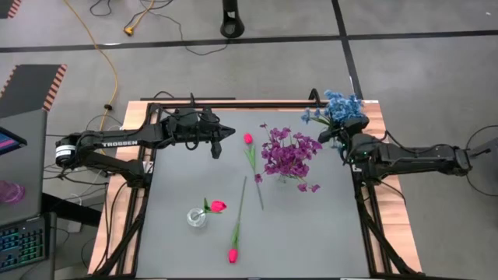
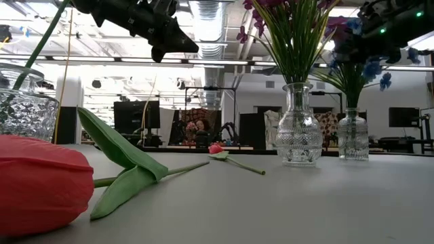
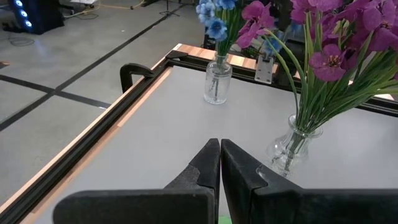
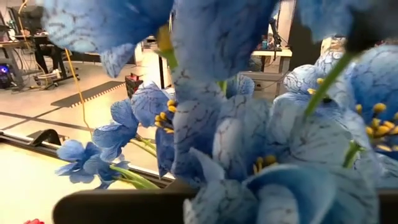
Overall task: Sort flowers into vase by color
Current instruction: Put the blue flowers into the top transparent vase
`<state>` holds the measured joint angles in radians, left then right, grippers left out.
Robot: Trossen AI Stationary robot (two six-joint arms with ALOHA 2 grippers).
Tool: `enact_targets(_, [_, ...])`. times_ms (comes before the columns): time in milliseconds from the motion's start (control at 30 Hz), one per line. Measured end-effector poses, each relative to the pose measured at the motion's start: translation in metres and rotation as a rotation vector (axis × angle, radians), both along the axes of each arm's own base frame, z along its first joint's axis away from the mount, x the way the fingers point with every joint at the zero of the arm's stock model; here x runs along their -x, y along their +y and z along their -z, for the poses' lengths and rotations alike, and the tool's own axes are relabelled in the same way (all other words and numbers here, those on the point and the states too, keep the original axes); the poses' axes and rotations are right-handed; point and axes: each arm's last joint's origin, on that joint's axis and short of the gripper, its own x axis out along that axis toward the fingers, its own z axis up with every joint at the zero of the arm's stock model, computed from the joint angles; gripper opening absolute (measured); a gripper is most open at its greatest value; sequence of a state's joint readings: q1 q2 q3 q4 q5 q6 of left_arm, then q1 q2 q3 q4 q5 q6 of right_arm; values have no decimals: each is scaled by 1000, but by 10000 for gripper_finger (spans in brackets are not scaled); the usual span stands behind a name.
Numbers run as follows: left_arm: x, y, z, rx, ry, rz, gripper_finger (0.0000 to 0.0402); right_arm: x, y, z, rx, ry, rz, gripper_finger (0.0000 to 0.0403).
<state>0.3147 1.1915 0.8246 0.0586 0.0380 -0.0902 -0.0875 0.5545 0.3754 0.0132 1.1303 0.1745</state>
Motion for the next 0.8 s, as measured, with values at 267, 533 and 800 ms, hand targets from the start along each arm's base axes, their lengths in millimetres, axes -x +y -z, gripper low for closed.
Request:
enact_targets(267, [0,0,0,0,0,0,0,-1,0,-6,31,-17,-10,93])
enact_targets(533, [0,0,0,0,0,0,0,0,1,-18,36,-43,-17,185])
enact_targets(800, [0,0,0,0,0,0,0,3,5,-43,34,-21,-48,228])
